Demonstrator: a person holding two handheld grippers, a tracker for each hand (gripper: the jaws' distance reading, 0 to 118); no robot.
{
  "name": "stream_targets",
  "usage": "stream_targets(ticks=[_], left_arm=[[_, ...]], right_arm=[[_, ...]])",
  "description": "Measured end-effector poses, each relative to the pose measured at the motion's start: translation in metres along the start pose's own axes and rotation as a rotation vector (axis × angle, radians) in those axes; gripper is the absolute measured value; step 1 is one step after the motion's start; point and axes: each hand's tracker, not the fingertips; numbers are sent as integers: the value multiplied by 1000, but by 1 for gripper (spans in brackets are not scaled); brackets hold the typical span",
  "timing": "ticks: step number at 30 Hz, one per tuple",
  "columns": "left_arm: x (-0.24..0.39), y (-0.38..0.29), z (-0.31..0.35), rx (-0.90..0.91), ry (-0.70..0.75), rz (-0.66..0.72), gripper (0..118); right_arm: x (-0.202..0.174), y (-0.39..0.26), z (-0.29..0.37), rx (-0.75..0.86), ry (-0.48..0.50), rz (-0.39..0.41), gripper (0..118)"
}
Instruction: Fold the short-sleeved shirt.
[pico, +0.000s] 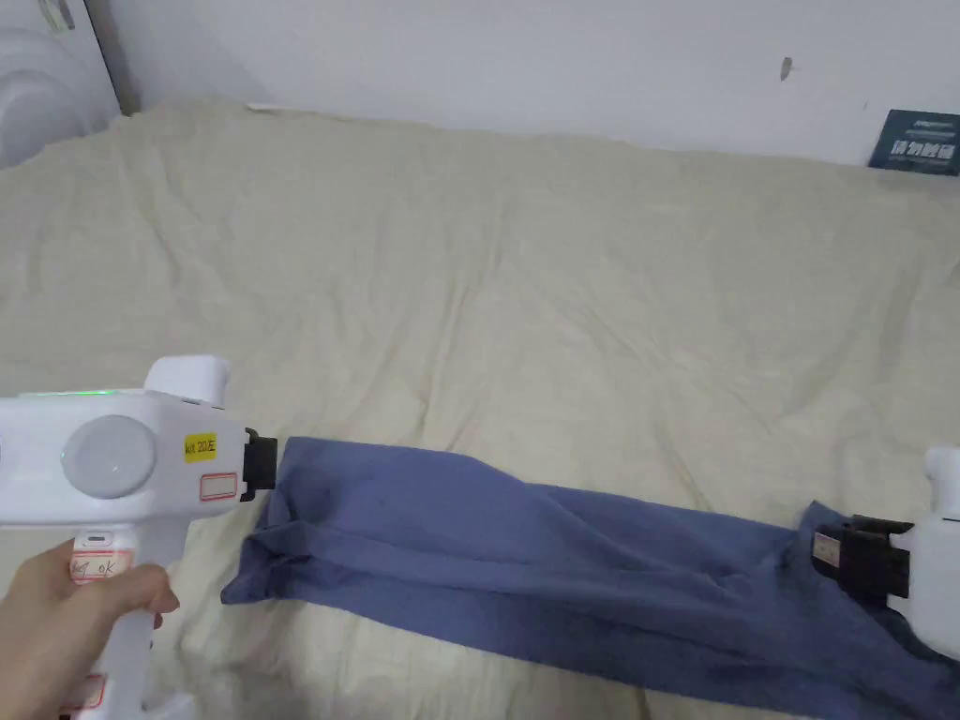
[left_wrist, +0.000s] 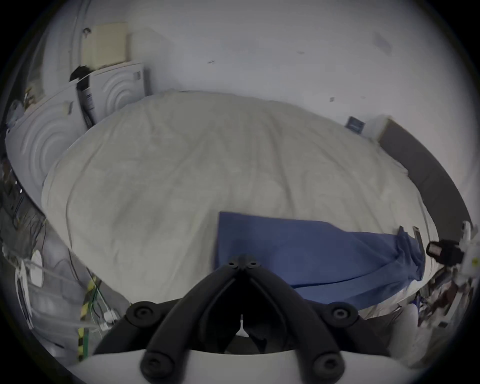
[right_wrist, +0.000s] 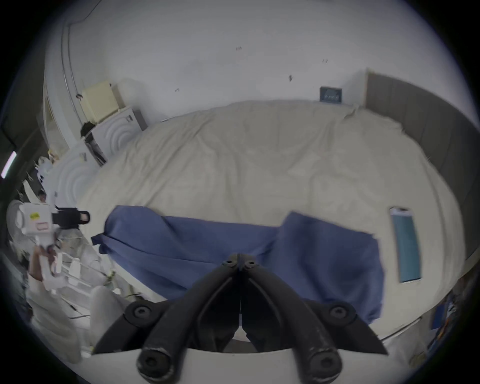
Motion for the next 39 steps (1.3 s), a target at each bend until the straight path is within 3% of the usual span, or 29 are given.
stream_targets(ticks=[1, 3, 8, 12, 13, 15, 16, 19, 28, 33, 35, 36, 38, 39], left_arm=[[-12, -1, -5, -50, -67, 32, 0], [-28, -6, -8, -30, -167, 102, 0], [-50, -10, -18, -49, -154, 106, 0], [-76, -6, -31, -15, -416, 245, 0], [-83, -5, -38, -2, -475, 286, 23], [-92, 0, -57, -45, -555, 336, 97], [-91, 3, -67, -101, -579, 327, 118], [-95, 7, -87, -150, -647, 341, 118], [-85, 9, -107, -266, -663, 300, 118], [-81, 5, -121, -330, -863, 404, 115], [-68, 6, -122, -332, -840, 337, 102], [-65, 7, -123, -325, -794, 305, 102], [-62, 12, -124, -287, -714, 327, 89], [-63, 13, -128, -298, -670, 343, 50]], right_arm=[[-6, -2, -7, -19, 34, -25, 0], [-18, -8, -19, -35, 40, -1, 0], [-39, -15, -44, -101, 83, 4, 0], [-51, -17, -58, -123, 107, -13, 0], [-54, -17, -61, -130, 114, -15, 0], [-56, -16, -66, -148, 123, -16, 0], [-58, -16, -68, -156, 121, -13, 0], [-60, -15, -71, -166, 110, -5, 0], [-49, -3, -79, -174, 99, -27, 0], [-48, -2, -85, -178, 113, -39, 0], [-50, -4, -86, -183, 116, -43, 0], [-50, -4, -87, -187, 118, -41, 0], [-50, -5, -87, -190, 113, -40, 0], [-49, -5, -86, -191, 113, -38, 0]])
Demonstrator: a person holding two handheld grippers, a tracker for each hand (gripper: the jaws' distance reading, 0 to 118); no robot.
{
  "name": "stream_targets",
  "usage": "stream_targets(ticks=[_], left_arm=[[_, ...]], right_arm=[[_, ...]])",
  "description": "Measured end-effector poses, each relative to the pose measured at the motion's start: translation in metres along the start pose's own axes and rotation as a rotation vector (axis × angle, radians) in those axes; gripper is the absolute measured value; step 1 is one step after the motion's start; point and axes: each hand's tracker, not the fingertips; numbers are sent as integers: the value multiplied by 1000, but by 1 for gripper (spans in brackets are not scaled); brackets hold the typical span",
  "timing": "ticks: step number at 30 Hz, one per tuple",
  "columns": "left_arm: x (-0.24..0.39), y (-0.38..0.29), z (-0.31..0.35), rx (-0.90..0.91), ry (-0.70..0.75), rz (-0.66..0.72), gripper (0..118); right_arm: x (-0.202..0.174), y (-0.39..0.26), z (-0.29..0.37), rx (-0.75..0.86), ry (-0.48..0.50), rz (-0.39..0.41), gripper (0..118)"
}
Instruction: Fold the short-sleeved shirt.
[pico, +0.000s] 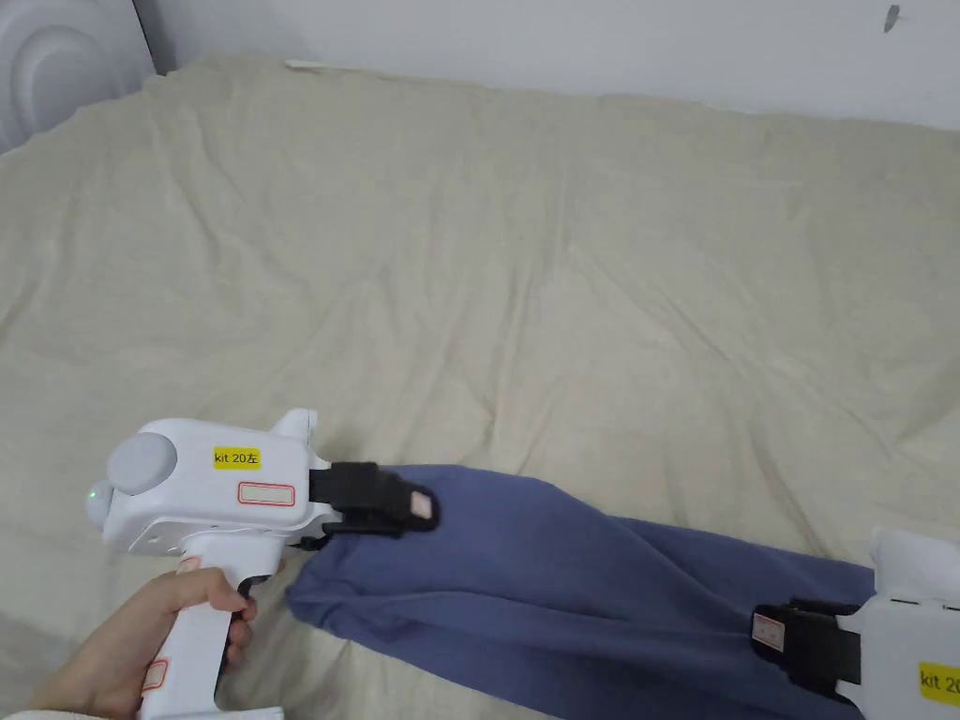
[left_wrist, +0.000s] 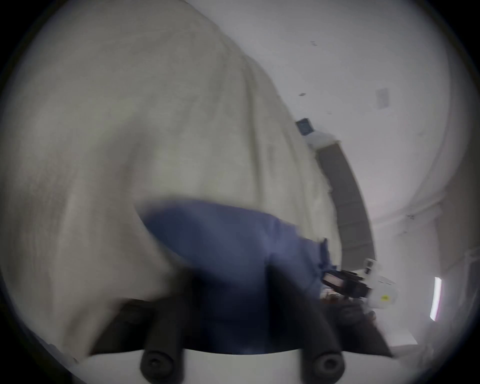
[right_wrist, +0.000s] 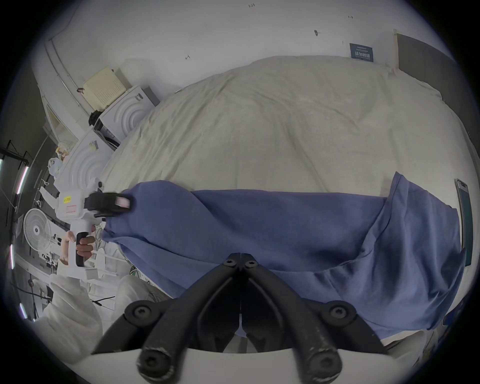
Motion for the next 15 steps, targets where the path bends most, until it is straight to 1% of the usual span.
stream_targets(ticks=[1, 2, 3, 4, 7, 9, 14, 15], left_arm=[[-9, -2, -8, -77, 84, 1, 7], [-18, -4, -12, -67, 14, 61, 7], [-18, -6, -7, -16, -52, 73, 7], [-16, -10, 0, -4, -42, 36, 7], [-10, -12, 1, -14, -24, 45, 7], [0, -11, 2, -12, 11, 36, 7], [45, -13, 11, 4, 163, -64, 7], [55, -14, 13, -6, 202, -52, 7]], right_arm=[[2, 0, 1, 1, -2, -2, 0], [4, 0, 3, 6, -5, -12, 0], [5, -1, 5, 7, -2, -15, 0], [8, -1, 9, 14, -1, -22, 0], [17, 1, 14, 25, -9, -43, 0], [23, 1, 19, 39, -21, -58, 0], [40, -1, 31, 65, -35, -91, 0], [43, -2, 33, 71, -34, -97, 0]])
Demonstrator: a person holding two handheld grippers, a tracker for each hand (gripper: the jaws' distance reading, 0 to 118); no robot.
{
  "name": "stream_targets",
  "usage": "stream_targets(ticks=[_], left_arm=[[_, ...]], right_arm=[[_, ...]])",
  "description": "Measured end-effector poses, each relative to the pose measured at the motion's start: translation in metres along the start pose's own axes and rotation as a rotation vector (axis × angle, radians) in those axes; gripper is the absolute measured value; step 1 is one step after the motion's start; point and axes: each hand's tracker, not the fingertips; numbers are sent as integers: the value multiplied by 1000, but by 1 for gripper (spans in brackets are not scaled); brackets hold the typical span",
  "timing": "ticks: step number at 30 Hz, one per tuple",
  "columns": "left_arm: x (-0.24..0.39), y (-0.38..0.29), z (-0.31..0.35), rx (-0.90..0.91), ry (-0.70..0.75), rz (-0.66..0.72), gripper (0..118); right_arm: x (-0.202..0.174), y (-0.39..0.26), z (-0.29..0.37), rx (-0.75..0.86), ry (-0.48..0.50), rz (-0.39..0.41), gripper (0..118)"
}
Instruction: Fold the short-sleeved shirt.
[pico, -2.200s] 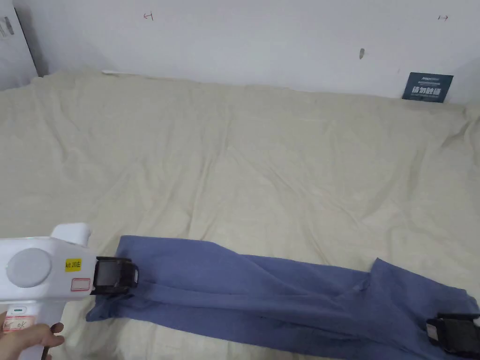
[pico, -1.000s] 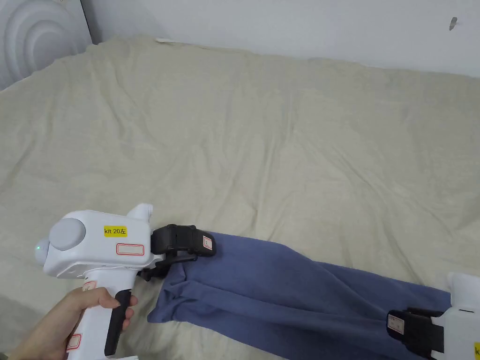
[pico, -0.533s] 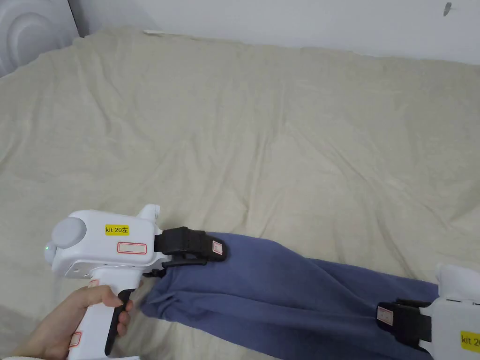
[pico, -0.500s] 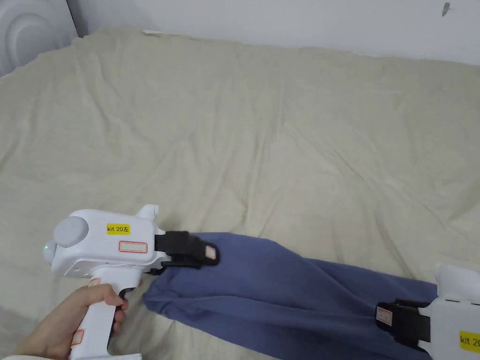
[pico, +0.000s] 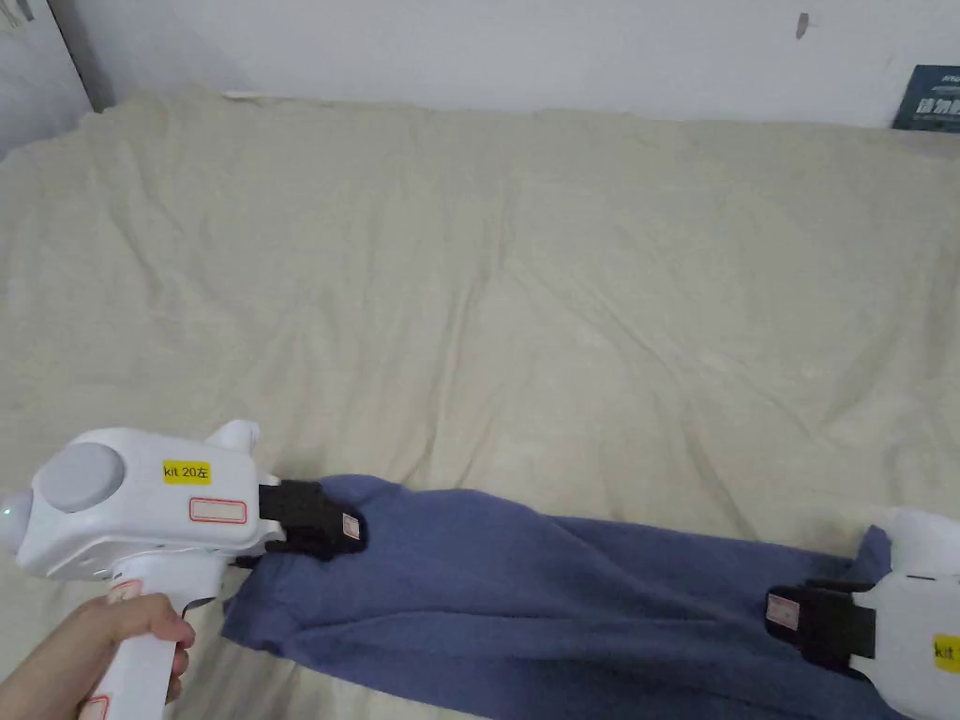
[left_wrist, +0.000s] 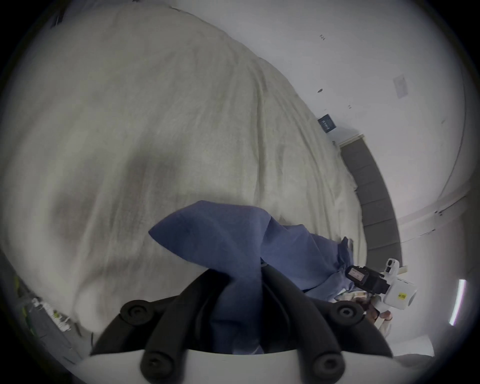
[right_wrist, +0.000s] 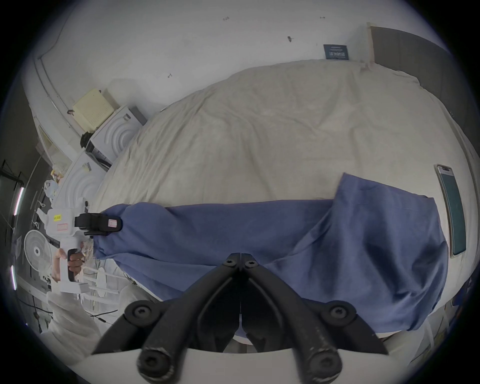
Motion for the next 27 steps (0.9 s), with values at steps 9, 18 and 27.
stream_targets(ticks=[9, 18, 27], left_arm=[[135, -19, 10, 49, 22, -188, 7], [225, -32, -118, -149, -46, -252, 7], [234, -35, -186, -300, -48, -266, 64]], right_arm=[[38, 0, 22, 51, -8, -65, 0], [78, -13, 50, 111, -21, -130, 0], [103, -27, 64, 128, -57, -195, 0]])
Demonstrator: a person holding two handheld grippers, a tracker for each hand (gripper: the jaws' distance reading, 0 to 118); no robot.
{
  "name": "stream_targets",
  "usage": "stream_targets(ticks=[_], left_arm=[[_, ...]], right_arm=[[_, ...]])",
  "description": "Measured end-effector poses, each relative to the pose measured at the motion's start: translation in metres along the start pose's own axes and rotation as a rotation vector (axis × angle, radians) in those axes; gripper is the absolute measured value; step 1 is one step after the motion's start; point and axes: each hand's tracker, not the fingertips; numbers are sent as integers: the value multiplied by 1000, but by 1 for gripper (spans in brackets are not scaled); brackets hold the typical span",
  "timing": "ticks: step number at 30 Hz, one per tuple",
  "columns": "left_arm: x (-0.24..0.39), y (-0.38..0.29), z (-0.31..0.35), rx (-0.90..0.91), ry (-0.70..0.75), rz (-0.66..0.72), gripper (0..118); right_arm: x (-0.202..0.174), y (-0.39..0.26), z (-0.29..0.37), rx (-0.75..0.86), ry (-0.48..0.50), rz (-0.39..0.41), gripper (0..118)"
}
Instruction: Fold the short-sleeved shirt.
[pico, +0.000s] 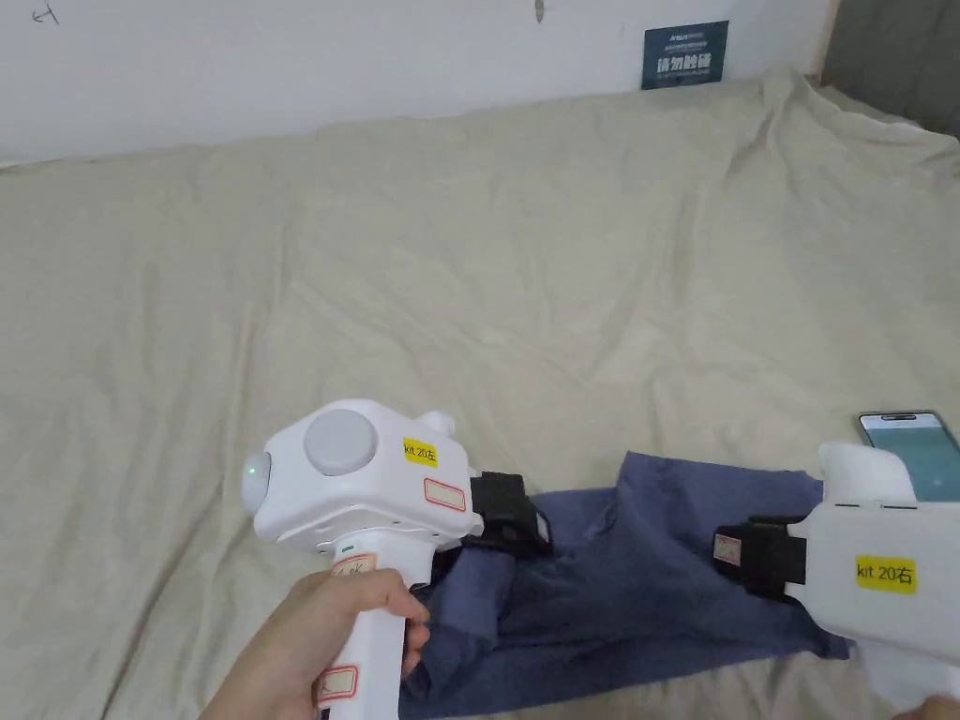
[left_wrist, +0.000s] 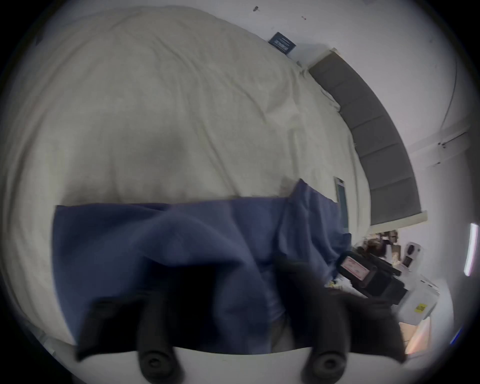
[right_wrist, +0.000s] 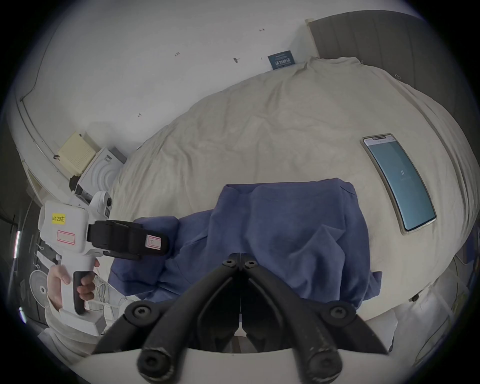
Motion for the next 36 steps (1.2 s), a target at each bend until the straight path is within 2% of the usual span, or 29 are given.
stream_targets(ticks=[1, 2, 3, 5, 14, 15, 17, 18, 19, 20, 21, 22, 23, 25, 29, 36], left_arm=[[1, -2, 1, 1, -55, 7, 99], [3, -4, 3, 10, -118, 24, 115], [7, -7, 7, 6, -167, 12, 118], [10, -7, 18, -4, -211, -3, 118], [-1, -22, 93, 145, -101, -86, 118], [-3, -25, 101, 168, -57, -76, 118], [-18, -30, 115, 215, -93, -17, 117], [-27, -32, 118, 216, -134, 20, 114], [-35, -32, 120, 224, -157, 66, 99], [-43, -35, 122, 241, -145, 104, 81], [-48, -38, 122, 271, -121, 122, 56], [-50, -39, 119, 296, -97, 141, 16], [-53, -40, 115, 258, 5, 107, 9], [-56, -42, 104, 209, 75, 91, 9], [-65, -44, 82, 181, 15, 147, 9], [-47, -45, 46, 88, 28, 77, 9]], right_arm=[[1, 0, -1, 0, -2, -5, 0], [1, 0, -1, 2, -4, -14, 0], [2, 0, -1, 2, -4, -18, 0], [1, 1, -2, 0, -2, -19, 0], [-13, 2, -1, 7, 29, 27, 0], [-13, 2, -1, 6, 31, 30, 0], [-14, 2, -2, 5, 39, 35, 0], [-14, 1, -3, 4, 44, 35, 0], [-15, 1, -3, 3, 46, 34, 0], [-15, 1, -3, 1, 49, 35, 0], [-15, 1, -3, -1, 51, 37, 0], [-14, 0, -3, -2, 51, 37, 0], [-14, 0, -2, -2, 52, 38, 0], [-12, 0, -2, -2, 54, 38, 0], [-9, 2, 0, 3, 60, 25, 0], [-3, 3, -1, 2, 59, 18, 0]])
